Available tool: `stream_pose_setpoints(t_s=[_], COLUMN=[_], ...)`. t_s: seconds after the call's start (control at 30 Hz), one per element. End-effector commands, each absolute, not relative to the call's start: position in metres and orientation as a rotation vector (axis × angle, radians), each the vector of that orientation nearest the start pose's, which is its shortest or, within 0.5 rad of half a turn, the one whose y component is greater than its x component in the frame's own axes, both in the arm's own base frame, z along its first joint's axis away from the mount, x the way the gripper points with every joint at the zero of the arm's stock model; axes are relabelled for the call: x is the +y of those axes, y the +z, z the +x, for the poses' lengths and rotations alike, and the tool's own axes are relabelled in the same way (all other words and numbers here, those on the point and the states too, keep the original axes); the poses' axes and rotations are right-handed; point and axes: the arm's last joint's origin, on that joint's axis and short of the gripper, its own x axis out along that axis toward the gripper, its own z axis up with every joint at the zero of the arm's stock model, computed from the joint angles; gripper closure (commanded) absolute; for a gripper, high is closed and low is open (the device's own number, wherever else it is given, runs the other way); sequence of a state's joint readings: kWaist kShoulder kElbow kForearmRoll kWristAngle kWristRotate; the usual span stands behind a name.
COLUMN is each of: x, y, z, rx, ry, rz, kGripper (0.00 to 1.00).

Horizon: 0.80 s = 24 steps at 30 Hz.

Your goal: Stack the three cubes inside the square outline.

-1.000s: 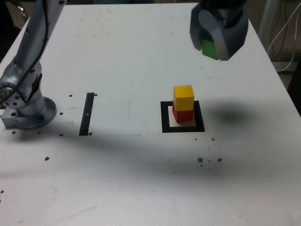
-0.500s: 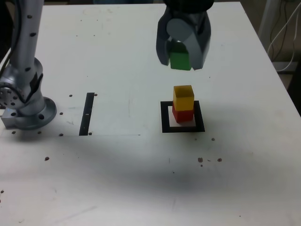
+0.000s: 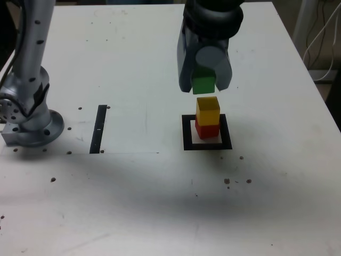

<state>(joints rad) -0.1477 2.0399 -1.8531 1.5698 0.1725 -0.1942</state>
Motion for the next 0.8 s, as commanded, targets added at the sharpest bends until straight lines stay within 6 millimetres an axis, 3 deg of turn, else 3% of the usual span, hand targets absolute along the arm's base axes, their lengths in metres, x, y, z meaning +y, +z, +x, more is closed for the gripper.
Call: stream_pose_setpoints(t_s=[0.0,0.43,0.77], x=[-0.046,-0.049,-0.049], y=[0.311,0.305,0.297], z=[0.36,0.365,0.369], rx=[1.732,1.743,1.758], ry=[0.186,0.158,0.158], rz=[0.131,0.096,0.098], kGripper=[0.76,0.75,0.67])
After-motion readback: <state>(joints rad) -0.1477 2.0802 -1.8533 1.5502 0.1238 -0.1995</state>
